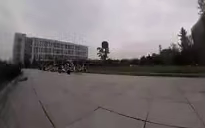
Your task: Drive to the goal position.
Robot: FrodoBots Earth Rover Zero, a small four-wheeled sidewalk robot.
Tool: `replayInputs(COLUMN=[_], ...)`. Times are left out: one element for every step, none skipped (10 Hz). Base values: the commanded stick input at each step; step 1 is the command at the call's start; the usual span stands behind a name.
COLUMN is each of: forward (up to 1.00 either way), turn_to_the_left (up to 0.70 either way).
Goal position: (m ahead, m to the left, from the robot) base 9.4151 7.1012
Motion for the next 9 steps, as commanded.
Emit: replayInputs(forward=[0.0, 0.0, 0.0, 0.0, 0.0, 0.0, 0.0, 0.0, 0.0], turn_to_the_left=[0.7, 0.7, 0.7, 0.7, 0.7, 0.59, 0.18, 0.0, 0.0])
